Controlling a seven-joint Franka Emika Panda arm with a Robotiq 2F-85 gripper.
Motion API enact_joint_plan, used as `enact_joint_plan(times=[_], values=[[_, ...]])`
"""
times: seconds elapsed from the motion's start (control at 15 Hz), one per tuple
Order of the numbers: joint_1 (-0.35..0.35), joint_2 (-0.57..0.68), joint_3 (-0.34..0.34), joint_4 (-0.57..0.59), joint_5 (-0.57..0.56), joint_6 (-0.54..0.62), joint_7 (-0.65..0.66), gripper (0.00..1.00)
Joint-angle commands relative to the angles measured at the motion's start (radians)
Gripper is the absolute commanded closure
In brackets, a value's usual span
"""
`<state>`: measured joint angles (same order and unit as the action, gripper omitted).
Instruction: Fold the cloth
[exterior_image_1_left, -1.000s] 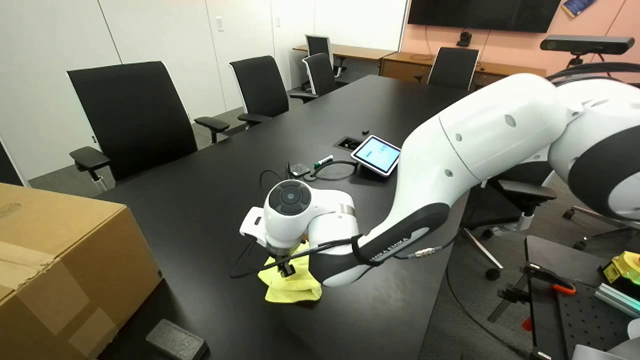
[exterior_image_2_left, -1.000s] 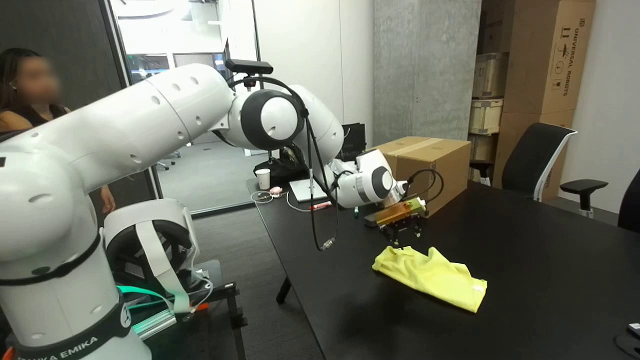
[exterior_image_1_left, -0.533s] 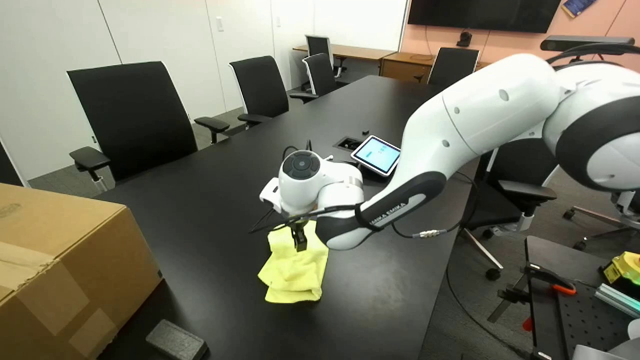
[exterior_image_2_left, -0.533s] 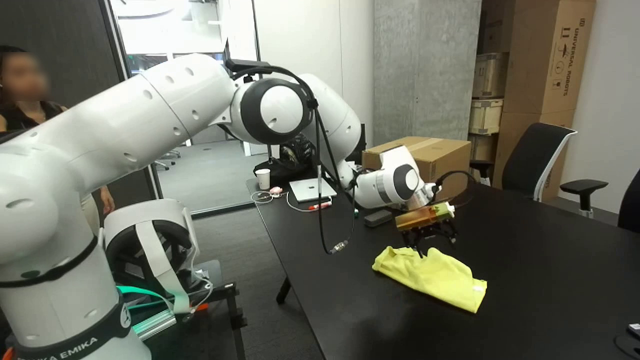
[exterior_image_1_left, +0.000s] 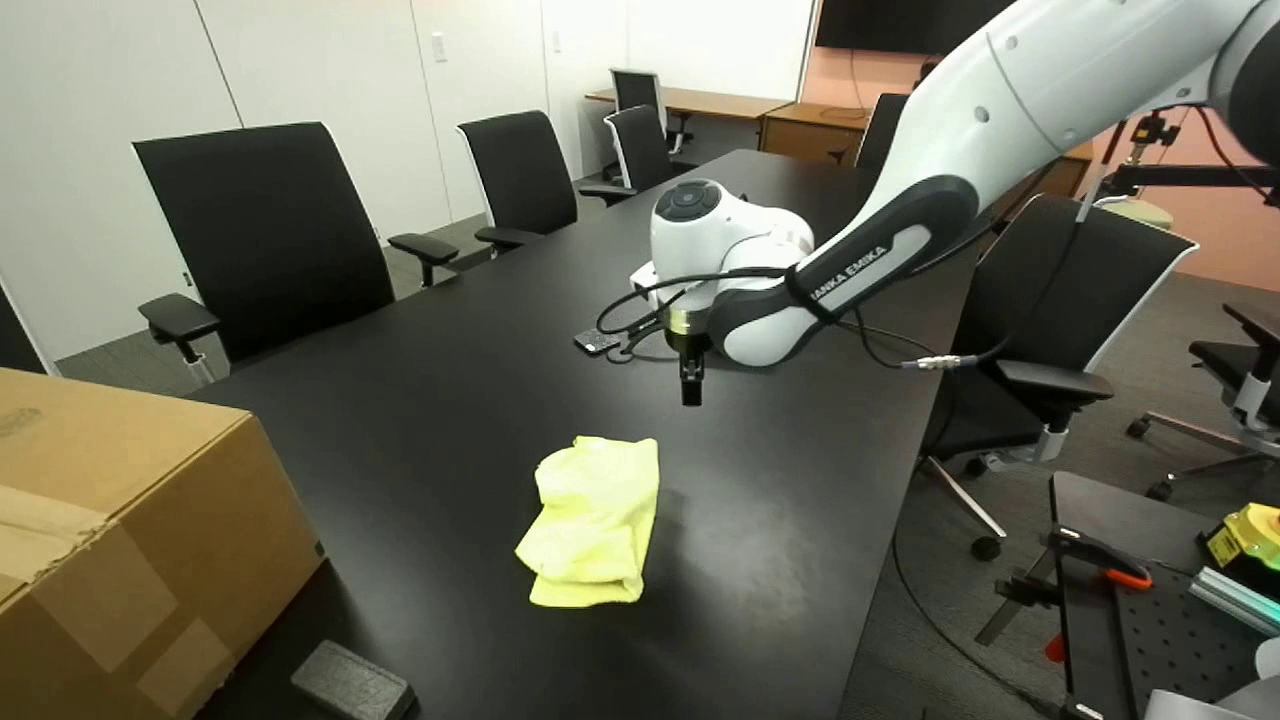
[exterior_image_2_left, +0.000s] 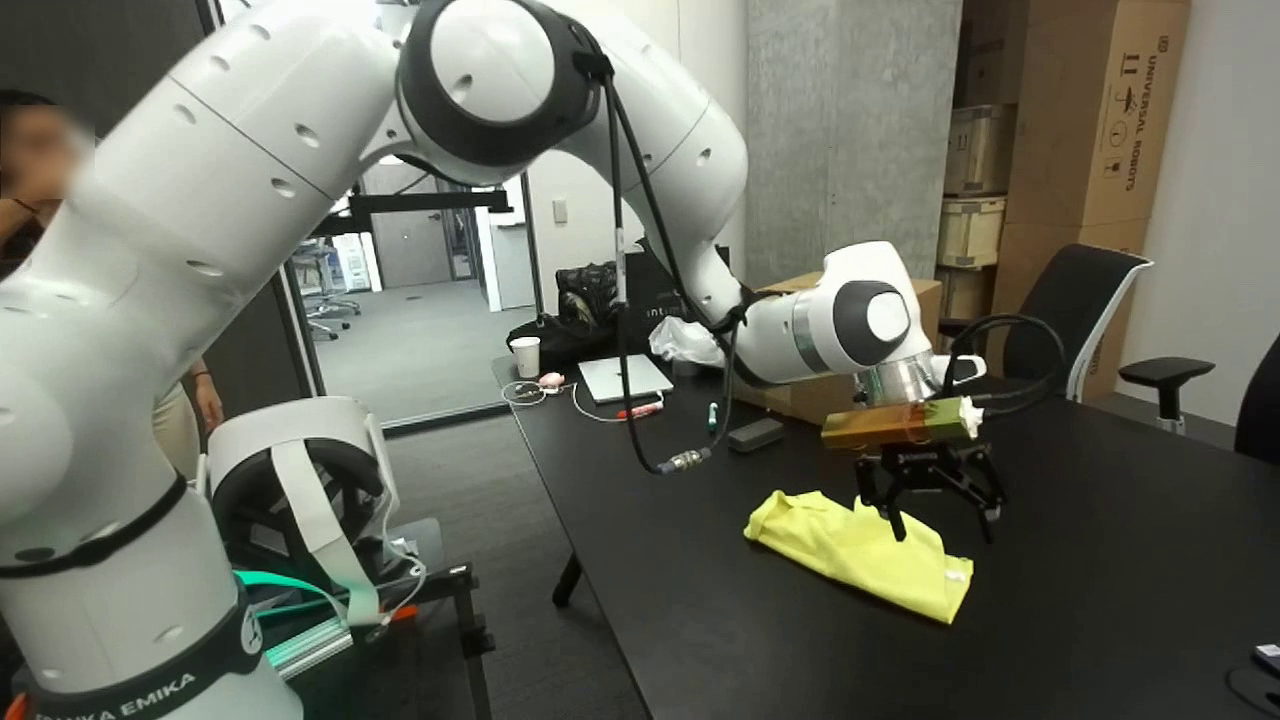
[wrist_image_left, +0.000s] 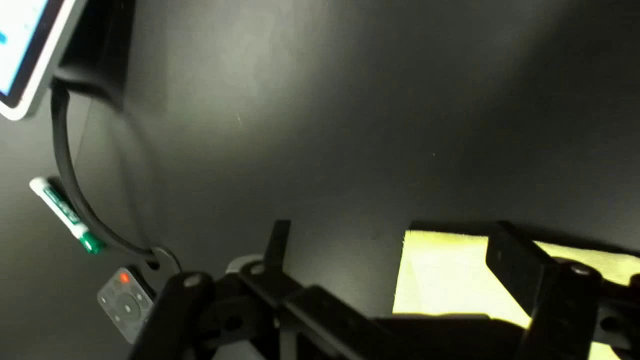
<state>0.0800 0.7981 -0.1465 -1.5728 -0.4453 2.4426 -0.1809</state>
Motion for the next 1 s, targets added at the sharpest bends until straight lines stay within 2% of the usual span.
enact_joint_plan(times=[0.0, 0.6, 0.93], values=[[-0.023, -0.237, 0.010, -0.233, 0.047, -0.073, 0.069, 0.00], [-0.056, -0.721, 0.022, -0.618, 0.083, -0.141, 0.210, 0.00], [-0.085, -0.993, 0.041, -0.798, 0.116, -0.170, 0.195, 0.00]])
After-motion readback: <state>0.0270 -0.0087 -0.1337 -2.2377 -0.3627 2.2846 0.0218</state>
